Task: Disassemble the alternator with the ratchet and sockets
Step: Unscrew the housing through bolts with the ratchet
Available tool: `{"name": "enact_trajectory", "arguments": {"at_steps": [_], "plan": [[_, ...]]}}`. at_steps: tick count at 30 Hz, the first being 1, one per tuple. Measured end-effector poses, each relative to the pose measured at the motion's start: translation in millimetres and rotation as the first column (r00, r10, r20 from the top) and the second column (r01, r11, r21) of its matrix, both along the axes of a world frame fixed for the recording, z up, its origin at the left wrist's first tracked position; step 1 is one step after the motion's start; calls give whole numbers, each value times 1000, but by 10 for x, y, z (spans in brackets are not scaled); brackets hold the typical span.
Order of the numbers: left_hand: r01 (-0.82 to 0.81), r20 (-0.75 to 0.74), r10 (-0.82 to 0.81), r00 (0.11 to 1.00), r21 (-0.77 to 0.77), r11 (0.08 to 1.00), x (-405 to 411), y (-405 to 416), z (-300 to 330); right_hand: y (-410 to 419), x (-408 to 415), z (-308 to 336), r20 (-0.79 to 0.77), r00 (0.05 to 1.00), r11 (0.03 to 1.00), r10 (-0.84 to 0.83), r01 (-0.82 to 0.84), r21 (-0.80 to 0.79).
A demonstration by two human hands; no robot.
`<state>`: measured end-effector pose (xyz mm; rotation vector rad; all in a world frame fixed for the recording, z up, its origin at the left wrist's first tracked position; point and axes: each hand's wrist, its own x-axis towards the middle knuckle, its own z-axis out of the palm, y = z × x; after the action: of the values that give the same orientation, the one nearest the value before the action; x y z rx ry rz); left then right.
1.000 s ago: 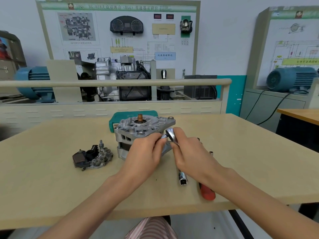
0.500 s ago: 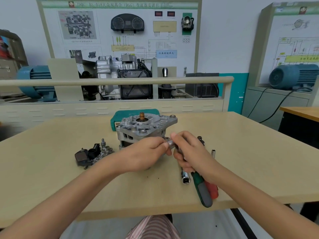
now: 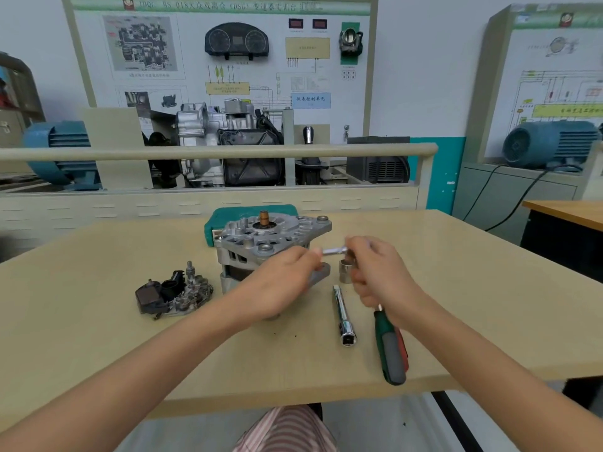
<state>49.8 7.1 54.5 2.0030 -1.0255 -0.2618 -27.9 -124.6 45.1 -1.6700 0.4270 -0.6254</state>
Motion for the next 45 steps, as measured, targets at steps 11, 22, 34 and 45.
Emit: {"name": "enact_trajectory", "arguments": {"at_steps": [11, 22, 34, 45], "plan": [[72, 21, -78, 997, 188, 979, 65, -696, -375, -571, -54, -95, -202, 977, 984, -71, 101, 145], [4, 364, -125, 923, 315, 949, 281, -1105, -402, -785, 46, -131, -172, 978, 975, -117, 146, 169], [0, 428, -167, 888, 362, 932, 304, -1327, -338, -957, 121, -107, -159, 975, 980, -154, 171, 103], [-337, 732, -184, 656, 502, 797, 372, -1658, -345, -1052, 165, -105, -163, 969, 966, -187, 212, 148]]}}
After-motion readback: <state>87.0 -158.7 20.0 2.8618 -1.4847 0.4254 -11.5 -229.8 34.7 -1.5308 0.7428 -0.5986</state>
